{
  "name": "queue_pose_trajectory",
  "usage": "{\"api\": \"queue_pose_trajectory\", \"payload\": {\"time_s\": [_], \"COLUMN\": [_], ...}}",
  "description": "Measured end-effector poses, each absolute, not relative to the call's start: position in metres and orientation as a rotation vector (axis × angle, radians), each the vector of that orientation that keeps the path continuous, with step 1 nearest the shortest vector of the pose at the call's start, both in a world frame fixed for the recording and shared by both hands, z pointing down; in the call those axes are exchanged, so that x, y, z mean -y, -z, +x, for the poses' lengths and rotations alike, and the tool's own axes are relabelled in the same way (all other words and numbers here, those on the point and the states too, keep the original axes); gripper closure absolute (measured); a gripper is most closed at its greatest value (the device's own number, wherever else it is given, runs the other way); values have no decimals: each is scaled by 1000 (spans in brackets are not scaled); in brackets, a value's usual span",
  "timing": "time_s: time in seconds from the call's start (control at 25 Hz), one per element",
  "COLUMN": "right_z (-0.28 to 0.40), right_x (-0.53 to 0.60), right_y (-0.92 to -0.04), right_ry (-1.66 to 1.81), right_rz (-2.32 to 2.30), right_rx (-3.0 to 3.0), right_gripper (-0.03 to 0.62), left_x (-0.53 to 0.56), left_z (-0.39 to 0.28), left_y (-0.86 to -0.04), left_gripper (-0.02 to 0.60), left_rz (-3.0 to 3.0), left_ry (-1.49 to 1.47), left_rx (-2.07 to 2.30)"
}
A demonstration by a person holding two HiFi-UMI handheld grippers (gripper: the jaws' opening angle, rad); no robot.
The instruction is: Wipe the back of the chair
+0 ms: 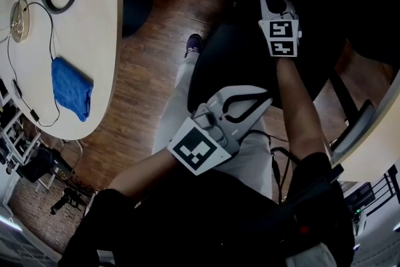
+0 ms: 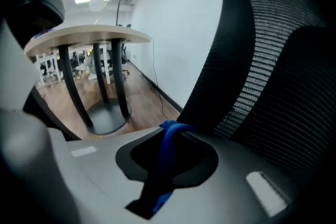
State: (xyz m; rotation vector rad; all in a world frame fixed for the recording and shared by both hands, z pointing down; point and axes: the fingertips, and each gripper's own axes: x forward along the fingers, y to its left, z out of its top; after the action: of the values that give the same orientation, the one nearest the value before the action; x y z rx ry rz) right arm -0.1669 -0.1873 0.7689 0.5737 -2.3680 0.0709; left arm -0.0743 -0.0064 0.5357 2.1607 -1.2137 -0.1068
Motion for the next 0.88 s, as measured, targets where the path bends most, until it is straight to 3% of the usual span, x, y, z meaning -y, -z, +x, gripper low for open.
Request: {"api": "queue_pose_trajectory", "payload": {"time_s": [0.2, 0.4, 0.64, 0.88], "right_z": [-191, -168, -15, 180], "right_x": [183, 191, 172, 124], "right_y": [-745, -638, -470, -335], "right_ry": [-211, -327, -200, -45], "right_rz": [596, 705, 786, 1104], "right_rx": [2533, 2828, 2980, 2906], "right_gripper": [548, 548, 548, 546], "left_x": [-3, -9, -18, -41], "left_z": [-94, -102, -104, -82], "left_y": [-534, -533, -527, -417], "left_gripper": [577, 577, 577, 577], "left_rz": [2144, 2115, 1999, 1980], "left_ry": [86, 81, -88, -8], "left_rx": [1265, 1328, 1578, 1777]}}
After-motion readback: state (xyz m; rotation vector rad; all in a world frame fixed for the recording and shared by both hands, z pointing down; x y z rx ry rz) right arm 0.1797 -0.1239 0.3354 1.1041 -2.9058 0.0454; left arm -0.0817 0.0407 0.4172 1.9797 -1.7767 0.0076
